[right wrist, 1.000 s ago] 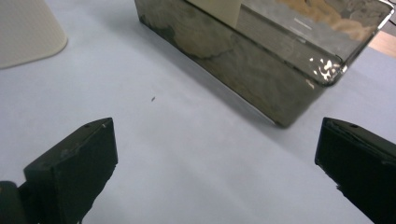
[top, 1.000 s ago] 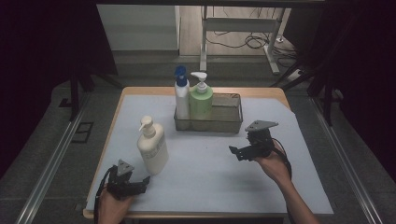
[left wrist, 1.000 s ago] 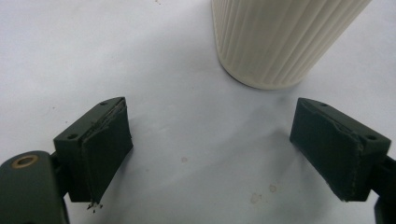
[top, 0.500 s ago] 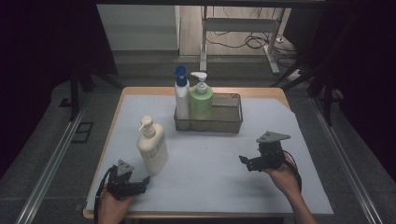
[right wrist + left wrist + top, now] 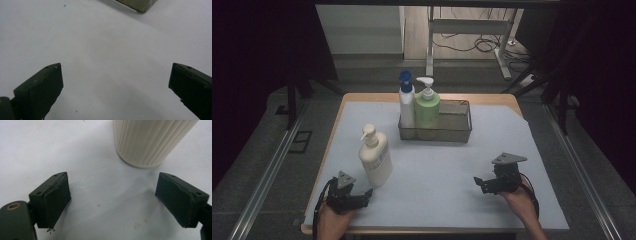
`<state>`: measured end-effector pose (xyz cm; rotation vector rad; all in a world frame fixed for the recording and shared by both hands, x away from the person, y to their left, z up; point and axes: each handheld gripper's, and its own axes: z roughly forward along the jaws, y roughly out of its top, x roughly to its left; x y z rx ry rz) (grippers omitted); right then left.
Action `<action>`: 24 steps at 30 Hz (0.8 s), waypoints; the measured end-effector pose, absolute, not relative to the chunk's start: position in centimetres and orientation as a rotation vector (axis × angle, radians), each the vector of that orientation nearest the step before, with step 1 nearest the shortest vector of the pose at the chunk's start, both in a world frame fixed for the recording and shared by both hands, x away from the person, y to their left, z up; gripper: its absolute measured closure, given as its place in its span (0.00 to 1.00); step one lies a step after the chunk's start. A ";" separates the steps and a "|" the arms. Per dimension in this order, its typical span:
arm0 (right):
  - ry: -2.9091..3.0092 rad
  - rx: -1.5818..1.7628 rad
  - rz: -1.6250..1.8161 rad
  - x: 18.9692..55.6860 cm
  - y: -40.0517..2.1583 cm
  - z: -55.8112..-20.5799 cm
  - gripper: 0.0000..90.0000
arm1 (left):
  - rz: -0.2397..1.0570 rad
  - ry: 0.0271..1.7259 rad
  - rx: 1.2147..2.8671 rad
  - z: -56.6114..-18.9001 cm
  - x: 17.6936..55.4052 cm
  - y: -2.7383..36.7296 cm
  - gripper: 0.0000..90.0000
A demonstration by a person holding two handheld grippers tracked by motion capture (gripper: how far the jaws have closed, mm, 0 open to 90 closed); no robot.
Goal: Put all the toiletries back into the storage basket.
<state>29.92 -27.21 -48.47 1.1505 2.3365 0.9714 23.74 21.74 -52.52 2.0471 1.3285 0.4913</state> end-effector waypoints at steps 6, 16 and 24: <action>2.350 1.175 0.970 29.8 -27.4 -50.1 0.00 | 0.491 1.329 2.049 -52.5 23.7 21.7 0.14; 2.367 1.211 0.964 30.1 -28.5 -52.1 0.00 | 0.484 1.324 2.053 -52.4 23.8 21.8 0.14; 2.363 1.193 0.945 30.0 -28.3 -52.2 0.00 | 0.470 1.338 2.049 -52.1 23.9 22.2 0.21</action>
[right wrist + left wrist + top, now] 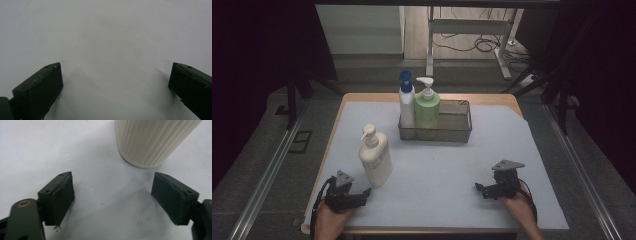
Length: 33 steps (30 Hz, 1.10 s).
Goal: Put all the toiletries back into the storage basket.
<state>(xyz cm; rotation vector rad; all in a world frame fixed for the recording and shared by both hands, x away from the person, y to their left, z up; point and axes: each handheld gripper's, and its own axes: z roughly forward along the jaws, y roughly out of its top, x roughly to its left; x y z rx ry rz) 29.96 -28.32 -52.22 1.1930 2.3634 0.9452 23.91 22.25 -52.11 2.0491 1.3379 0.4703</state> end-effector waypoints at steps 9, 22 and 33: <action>2.362 1.192 0.946 29.9 -28.3 -52.2 0.00 | 0.462 1.358 2.015 -51.8 24.9 23.0 0.34; 2.361 1.192 0.947 29.9 -28.3 -52.2 0.00 | 0.431 1.308 2.047 -51.6 27.7 22.7 0.74; 2.361 1.192 0.948 29.9 -28.3 -52.2 0.00 | 0.362 1.271 2.039 -51.8 29.8 22.0 0.99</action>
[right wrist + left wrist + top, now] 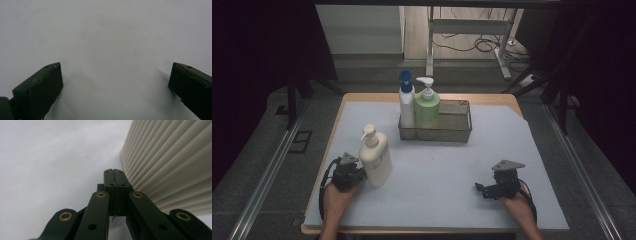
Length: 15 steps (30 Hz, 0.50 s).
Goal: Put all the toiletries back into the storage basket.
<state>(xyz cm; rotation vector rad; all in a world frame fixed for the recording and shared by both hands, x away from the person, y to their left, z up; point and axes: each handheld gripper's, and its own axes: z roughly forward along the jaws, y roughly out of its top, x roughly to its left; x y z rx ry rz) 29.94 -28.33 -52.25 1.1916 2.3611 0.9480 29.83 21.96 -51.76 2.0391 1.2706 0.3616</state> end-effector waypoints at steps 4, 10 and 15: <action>2.361 1.192 0.948 29.9 -28.3 -52.2 0.00 | 0.367 1.261 2.040 -51.8 30.0 21.5 0.99; 2.360 1.194 0.950 29.9 -28.3 -52.2 0.00 | 0.327 1.234 2.023 -52.0 29.9 21.1 0.99; 2.359 1.195 0.949 29.9 -28.3 -52.2 0.00 | 0.336 1.212 2.042 -52.0 29.9 19.9 0.99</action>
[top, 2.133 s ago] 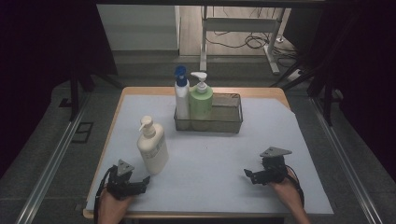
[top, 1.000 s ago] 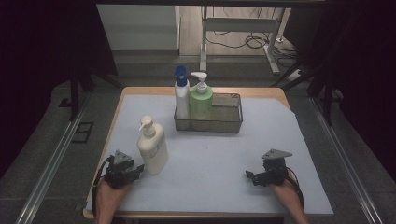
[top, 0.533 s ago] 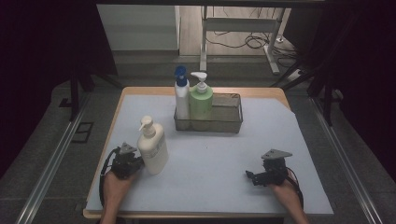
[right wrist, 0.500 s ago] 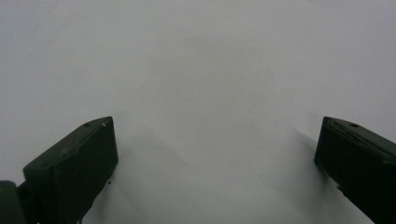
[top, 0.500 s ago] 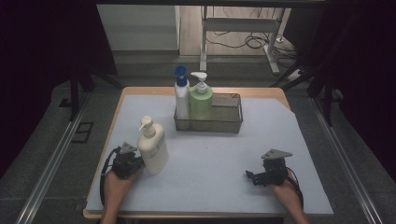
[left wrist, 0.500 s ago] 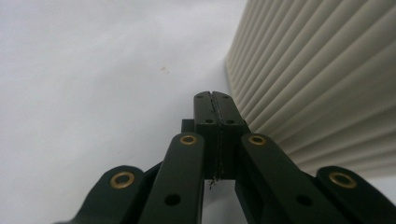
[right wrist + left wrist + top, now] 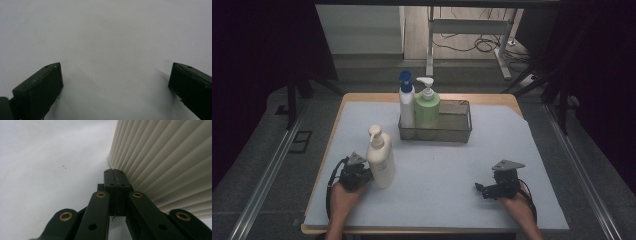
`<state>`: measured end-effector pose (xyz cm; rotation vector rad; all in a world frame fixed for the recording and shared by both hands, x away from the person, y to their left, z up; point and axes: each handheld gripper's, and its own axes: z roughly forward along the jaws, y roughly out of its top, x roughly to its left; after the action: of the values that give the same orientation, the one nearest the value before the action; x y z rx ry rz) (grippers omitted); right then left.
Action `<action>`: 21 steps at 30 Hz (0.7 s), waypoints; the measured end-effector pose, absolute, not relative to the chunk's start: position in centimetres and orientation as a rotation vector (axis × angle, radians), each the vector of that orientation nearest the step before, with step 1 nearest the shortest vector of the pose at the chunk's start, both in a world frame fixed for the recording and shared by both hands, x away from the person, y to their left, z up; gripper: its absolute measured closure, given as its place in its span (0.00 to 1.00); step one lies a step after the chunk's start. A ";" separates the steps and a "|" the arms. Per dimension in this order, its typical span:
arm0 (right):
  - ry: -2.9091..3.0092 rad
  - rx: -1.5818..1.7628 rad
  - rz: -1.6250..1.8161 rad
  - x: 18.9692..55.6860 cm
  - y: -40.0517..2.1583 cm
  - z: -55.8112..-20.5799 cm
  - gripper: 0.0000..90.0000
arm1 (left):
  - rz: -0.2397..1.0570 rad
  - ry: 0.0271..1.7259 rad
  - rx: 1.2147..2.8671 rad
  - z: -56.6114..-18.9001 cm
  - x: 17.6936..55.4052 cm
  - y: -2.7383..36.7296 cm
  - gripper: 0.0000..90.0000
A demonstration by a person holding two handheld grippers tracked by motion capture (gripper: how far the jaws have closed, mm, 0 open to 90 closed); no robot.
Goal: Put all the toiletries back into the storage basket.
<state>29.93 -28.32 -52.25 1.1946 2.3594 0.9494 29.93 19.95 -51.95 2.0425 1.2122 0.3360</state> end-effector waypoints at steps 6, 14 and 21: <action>2.360 1.192 0.950 29.9 -28.3 -52.2 0.00 | 0.335 1.191 2.053 -52.0 29.9 19.0 0.99; 2.360 1.191 0.949 29.9 -28.3 -52.2 0.00 | 0.328 1.148 2.086 -51.9 29.4 17.7 0.99; 2.360 1.194 0.950 29.9 -28.3 -52.2 0.00 | 0.307 1.109 2.107 -51.8 28.9 16.4 0.99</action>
<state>29.94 -28.32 -52.24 1.1940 2.3599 0.9497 28.93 16.43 -51.82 2.1068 1.1089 0.3070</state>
